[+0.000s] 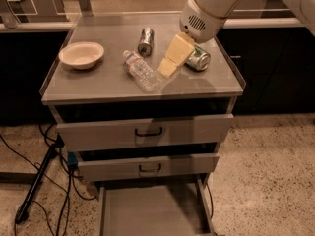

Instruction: Place water bottle into bottom drawer

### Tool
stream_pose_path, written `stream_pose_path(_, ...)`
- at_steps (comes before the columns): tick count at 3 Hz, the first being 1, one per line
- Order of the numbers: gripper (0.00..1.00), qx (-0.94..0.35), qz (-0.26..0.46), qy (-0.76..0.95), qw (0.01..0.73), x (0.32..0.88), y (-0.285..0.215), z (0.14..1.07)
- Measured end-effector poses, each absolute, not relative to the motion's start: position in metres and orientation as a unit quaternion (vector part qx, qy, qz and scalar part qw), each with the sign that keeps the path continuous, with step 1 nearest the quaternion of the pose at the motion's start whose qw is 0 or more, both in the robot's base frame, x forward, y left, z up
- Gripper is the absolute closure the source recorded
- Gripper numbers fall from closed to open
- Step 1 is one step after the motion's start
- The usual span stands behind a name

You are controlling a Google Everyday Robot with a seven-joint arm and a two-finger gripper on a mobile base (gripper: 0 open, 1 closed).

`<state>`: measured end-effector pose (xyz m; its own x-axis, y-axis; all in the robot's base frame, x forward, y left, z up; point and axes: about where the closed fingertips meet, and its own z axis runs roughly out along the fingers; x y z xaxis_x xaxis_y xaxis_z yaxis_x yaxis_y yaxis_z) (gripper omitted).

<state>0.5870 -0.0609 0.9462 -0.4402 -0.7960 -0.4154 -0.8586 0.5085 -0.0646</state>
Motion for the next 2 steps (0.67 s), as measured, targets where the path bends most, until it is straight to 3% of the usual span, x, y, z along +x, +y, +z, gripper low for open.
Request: stream_pose_path(2, 0.00, -0.488, 0.096, 0.846, 0.193, 0.591, -0.047, 0.938)
